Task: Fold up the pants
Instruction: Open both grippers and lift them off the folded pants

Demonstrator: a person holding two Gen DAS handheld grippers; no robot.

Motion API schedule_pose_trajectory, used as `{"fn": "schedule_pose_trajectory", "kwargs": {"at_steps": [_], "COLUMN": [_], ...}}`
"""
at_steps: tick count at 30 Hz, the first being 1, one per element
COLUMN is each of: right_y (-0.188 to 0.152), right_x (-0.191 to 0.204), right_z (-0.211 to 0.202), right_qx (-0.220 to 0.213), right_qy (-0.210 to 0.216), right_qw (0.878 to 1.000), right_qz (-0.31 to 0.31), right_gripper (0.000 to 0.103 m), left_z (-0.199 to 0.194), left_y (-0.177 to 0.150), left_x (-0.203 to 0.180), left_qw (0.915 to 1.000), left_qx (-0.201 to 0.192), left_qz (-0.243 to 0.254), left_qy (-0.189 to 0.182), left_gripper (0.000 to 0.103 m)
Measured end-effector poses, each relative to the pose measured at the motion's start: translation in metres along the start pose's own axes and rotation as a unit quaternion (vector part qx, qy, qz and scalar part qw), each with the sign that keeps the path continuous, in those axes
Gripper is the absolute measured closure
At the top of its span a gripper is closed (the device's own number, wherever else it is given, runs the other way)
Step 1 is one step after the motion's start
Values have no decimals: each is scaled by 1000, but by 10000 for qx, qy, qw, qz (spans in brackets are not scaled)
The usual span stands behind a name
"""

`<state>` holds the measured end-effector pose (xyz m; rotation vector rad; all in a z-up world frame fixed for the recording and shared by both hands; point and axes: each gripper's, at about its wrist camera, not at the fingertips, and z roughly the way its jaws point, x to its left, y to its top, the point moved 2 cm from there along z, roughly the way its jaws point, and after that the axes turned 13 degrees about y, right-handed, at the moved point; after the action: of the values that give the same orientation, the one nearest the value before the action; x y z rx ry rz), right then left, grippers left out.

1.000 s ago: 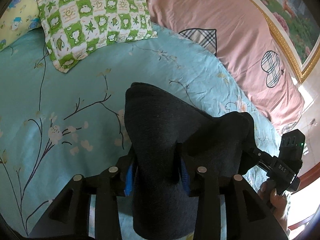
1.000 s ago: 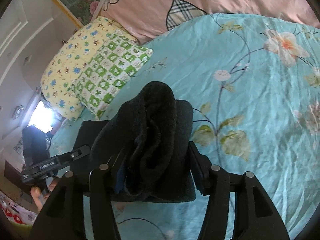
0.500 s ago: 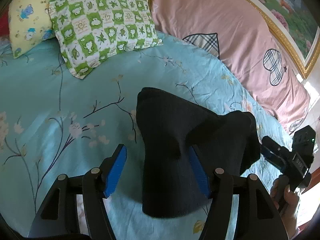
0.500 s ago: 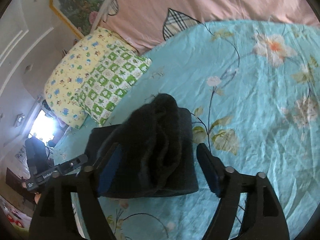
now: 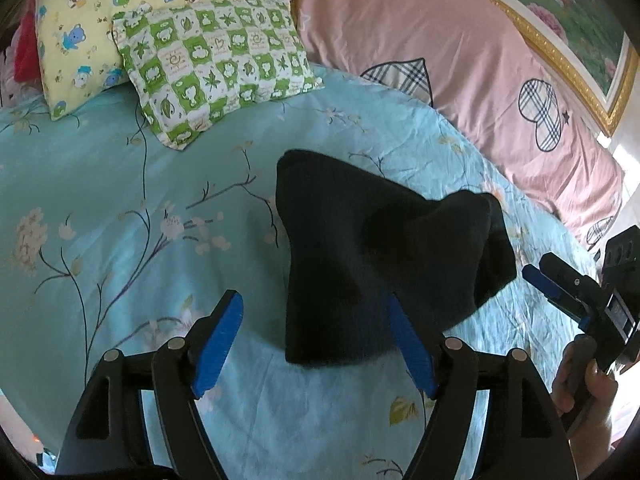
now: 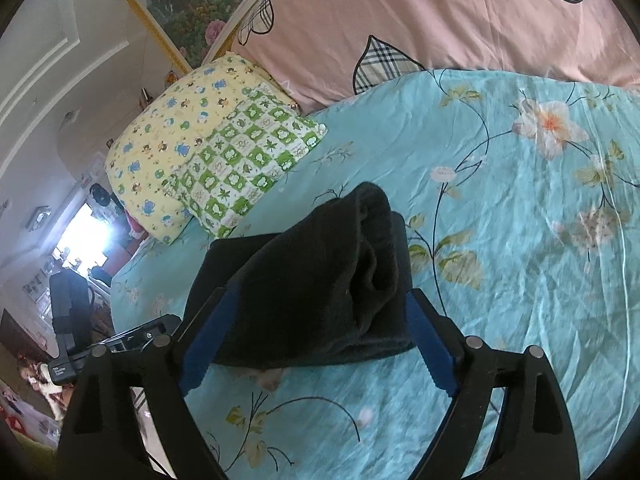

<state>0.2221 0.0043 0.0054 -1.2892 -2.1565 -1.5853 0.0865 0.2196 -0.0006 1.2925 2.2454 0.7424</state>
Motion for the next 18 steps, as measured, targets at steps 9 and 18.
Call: {"fn": "schedule_pose_trajectory", "kwargs": {"at_steps": [9,18], "right_y": [-23,-36], "right_x": [15,27], "right_z": [-1,-1], "right_qx": [285,511], "right_qy": [-210,-382], "right_qw": [9984,9934], "right_qz": [-432,-949], "right_gripper": [12,10], "left_z": [-5,-20], "left_y": [-17,-29], "left_x": [-9,-17], "left_qw": [9993,9959], "left_qx": [-90,-326], "left_qz": [257,579], "left_qy": [243,620], "left_gripper": [27,24]}}
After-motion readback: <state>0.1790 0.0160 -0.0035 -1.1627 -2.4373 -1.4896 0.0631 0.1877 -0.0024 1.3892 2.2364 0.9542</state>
